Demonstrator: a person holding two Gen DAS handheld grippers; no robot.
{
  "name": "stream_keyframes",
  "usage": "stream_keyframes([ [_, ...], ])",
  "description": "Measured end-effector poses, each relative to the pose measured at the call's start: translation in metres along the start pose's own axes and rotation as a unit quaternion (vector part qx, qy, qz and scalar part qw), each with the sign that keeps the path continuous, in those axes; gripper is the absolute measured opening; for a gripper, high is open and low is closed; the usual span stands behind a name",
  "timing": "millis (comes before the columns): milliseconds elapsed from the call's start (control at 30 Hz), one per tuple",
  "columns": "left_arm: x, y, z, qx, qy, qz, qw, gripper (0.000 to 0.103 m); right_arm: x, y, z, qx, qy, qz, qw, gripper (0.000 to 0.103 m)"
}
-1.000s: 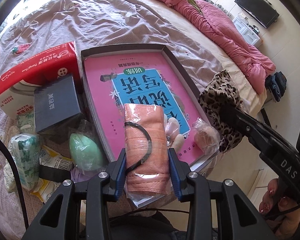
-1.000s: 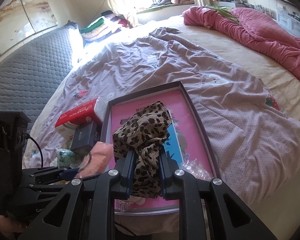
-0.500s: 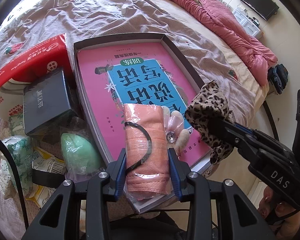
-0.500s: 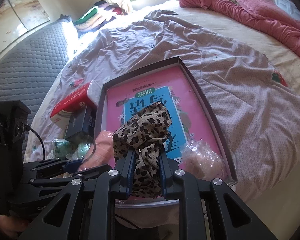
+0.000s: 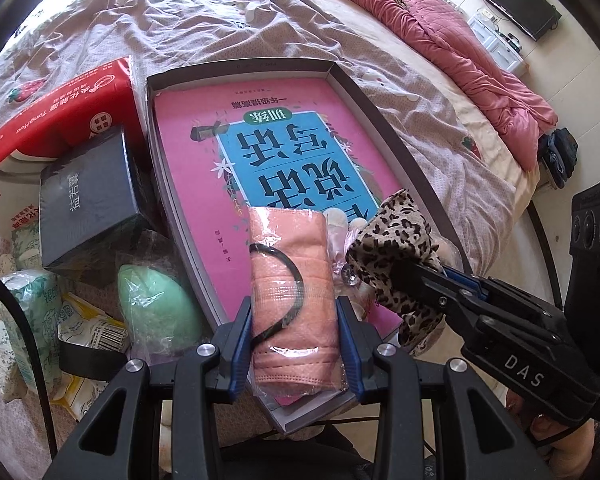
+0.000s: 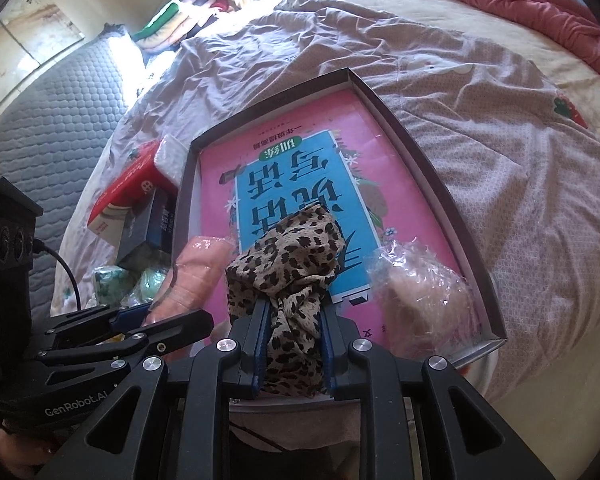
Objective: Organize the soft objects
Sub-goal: 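Carry the pink towel roll with the left tool while the right tool carries the leopard scrunchie over the tray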
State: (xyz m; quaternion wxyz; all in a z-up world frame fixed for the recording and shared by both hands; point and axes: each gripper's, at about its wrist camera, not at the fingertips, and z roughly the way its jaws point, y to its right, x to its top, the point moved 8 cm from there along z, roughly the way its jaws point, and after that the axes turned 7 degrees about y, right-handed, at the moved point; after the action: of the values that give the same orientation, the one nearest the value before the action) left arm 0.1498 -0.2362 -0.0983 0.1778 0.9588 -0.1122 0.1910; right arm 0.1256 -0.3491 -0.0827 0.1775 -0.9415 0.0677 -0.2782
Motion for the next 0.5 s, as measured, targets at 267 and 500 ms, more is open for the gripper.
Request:
stream_keyframes([
  [267, -0.0023, 0.0013, 0.0045, -0.003, -0.006, -0.001, 1.0000, 0.039, -0.0014, 0.0077, 0.0031, -0.019, -0.001, -0.003, 1.000, 0.025],
  [500, -0.0032, 0.0039, 0.0064, -0.005, -0.008, 0.000, 1.0000, 0.039, -0.0032, 0.0095, 0.0049, -0.026, -0.004, -0.006, 1.000, 0.029],
])
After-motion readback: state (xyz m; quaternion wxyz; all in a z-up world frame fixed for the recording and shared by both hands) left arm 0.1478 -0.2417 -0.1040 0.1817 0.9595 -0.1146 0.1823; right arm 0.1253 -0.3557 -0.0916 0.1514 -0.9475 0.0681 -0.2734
